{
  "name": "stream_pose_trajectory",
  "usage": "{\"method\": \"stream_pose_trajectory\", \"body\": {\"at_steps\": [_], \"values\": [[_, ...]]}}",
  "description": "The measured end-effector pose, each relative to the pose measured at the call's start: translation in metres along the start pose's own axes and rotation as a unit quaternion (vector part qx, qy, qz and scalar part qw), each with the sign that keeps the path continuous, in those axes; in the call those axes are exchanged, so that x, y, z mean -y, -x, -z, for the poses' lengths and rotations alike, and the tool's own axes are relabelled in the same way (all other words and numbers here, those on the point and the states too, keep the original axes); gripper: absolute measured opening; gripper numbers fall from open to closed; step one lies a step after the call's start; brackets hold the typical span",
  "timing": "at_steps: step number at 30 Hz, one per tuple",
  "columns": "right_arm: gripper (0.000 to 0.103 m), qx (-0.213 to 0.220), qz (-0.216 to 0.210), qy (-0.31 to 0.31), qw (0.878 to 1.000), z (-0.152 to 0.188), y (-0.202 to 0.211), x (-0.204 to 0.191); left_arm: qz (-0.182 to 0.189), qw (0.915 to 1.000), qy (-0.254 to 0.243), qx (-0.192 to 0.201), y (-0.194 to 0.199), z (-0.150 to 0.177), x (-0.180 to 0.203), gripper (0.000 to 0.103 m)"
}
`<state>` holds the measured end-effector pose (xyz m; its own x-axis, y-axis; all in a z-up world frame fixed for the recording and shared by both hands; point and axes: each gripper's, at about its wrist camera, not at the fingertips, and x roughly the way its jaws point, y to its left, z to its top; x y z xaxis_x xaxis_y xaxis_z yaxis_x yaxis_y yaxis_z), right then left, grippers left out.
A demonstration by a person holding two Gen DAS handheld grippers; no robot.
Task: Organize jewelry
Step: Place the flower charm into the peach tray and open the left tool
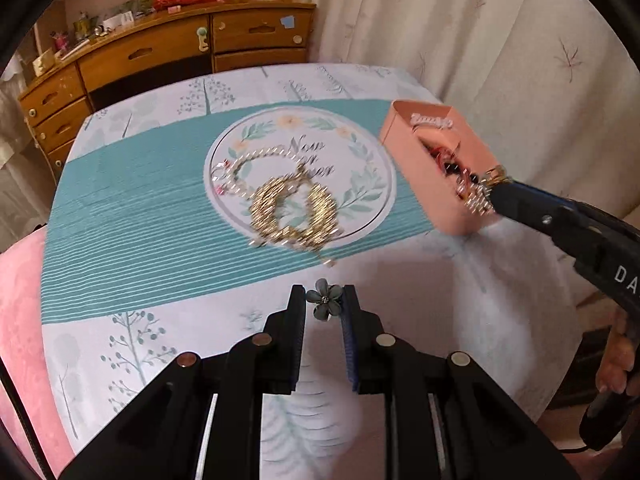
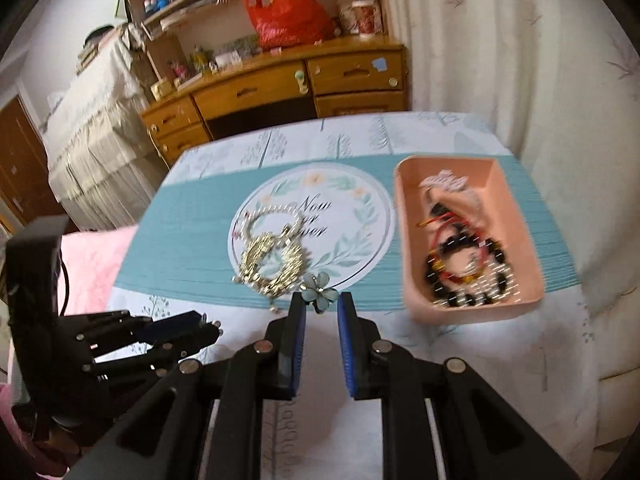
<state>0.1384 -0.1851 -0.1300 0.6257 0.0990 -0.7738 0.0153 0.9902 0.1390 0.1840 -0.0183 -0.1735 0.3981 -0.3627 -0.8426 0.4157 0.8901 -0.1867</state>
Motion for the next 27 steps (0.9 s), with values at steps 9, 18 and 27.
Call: {"method": "stream_pose_trajectory", "body": {"at_steps": [9,18,27], "values": [[0.016,0.057,-0.008,0.047,0.997,-0.014,0.048,0.056,-0.022,0.998,-0.01,0.058,0.026,-0.032,0.07,0.015],[0.016,0.065,-0.028,0.072,0.995,-0.01,0.055,0.109,-0.014,0.9965,-0.041,0.071,0.03,-0.07,0.14,0.015],[0.016,0.043,-0.048,0.063,0.996,-0.004,0.042,0.142,-0.01,0.9976,-0.061,0.032,0.004,-0.103,0.183,0.015]]}}
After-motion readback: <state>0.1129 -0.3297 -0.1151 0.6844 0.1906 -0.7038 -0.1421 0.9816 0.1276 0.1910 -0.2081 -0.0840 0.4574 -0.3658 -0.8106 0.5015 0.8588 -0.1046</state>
